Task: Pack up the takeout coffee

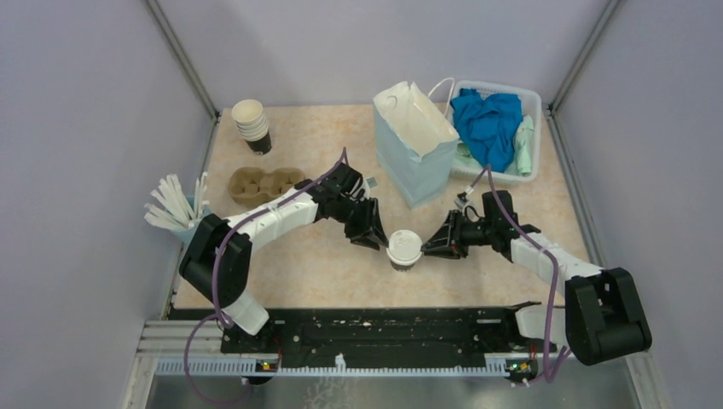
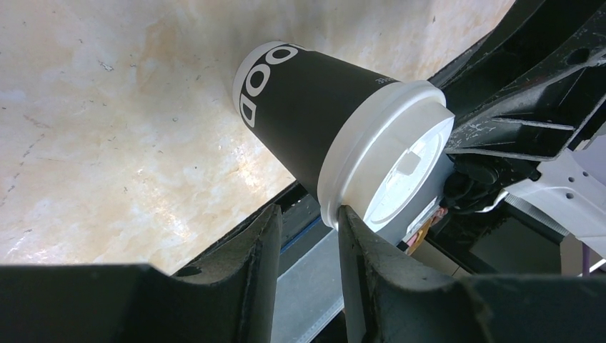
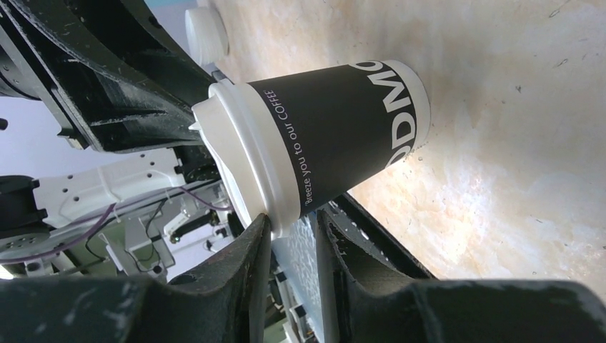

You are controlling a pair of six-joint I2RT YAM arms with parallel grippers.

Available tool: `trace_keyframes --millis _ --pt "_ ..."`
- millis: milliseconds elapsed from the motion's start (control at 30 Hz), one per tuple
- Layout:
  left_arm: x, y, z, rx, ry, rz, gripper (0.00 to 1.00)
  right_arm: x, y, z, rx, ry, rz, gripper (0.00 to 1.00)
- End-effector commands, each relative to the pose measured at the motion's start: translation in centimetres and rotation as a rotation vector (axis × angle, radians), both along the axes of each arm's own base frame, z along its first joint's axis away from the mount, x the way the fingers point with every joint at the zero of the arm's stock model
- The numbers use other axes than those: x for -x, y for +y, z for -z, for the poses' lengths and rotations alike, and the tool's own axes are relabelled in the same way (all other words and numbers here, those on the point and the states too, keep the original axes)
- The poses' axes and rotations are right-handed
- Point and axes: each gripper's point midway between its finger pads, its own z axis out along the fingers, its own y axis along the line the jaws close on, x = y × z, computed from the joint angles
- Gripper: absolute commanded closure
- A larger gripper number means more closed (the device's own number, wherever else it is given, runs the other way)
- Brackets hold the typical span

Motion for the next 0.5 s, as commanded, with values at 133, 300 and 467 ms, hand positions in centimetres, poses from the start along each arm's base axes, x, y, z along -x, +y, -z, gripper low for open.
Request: trace_keyframes --millis 133,300,467 --pt "3.7 5.0 8.5 -0.270 0.092 -0.021 0.60 2.5 -3.1 8.6 0.264 0.120 0.098 0.73" --pt "3.3 5.1 7.8 -0.281 0.068 -0.014 0.61 1.0 -2.8 5.7 0.270 0.036 0.059 0.73" --pt "0.7 3.1 3.6 -0.223 -0.016 -0.011 0.58 -1.1 -1.6 0.8 0.201 -0.058 0.025 0.69"
